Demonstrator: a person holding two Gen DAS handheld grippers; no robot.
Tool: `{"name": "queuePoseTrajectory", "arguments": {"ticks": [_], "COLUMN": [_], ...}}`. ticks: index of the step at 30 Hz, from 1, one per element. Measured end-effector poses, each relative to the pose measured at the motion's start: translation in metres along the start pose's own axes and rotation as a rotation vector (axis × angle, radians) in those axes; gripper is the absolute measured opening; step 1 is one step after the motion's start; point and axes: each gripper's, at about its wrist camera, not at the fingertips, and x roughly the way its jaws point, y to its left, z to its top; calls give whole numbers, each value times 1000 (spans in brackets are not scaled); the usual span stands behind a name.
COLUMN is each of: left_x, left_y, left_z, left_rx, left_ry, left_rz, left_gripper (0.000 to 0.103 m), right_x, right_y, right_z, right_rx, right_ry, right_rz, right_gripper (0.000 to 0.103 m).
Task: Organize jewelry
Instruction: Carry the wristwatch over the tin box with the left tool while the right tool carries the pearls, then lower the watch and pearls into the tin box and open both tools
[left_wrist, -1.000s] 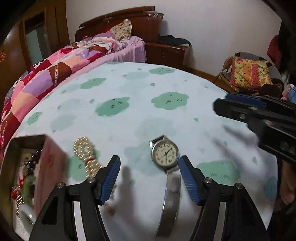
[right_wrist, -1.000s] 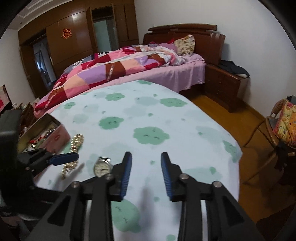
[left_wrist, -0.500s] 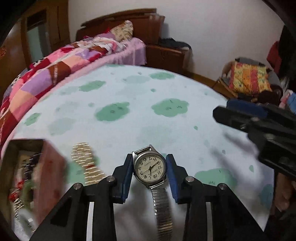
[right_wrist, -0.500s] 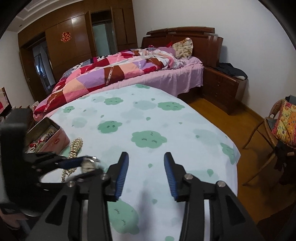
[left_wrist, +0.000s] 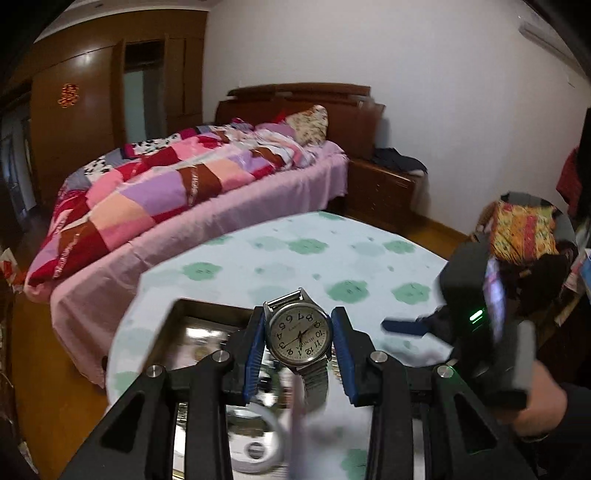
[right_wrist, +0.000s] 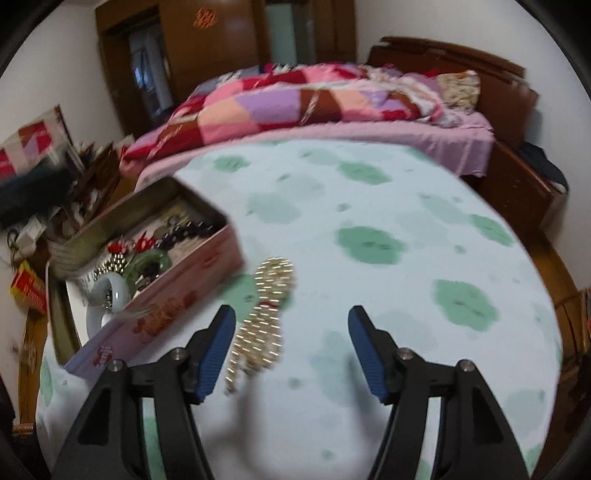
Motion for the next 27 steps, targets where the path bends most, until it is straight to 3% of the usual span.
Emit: {"name": "queuePoseTrajectory", "arguments": {"ticks": [3,5,6,7,8,14,20,27], "left_x": [3,11,16,18,22,26,33,42], "left_y": [16,26,31,35,40,52,66,78], "left_z": [0,-2,-6,-8,-12,-20,-28,-40], "left_rx": [-17,-32,-41,-47,-57,-60,-68,-96], "left_ry": [4,21,32,39,49,67,94,127], "left_rz": [23,34,42,46,52,85,109,110], "left_gripper": [36,36,36,36,36,36,36,36], "right_x": [23,37,36,36,35,1,-42,-23], "right_y": [6,4,4,3,4,8,31,85], "right_z": [2,1,0,0,0,10,42,50], "right_rx": [-14,-9,-20,-27,-31,-32,-55,-160], "right_ry": [46,80,56,59,57,-32,-169,-180], "right_rz": [-27,-42,-58,-53,-54,-58,-16,87], "right_gripper": [66,58,44,18,16,15,15,15]}}
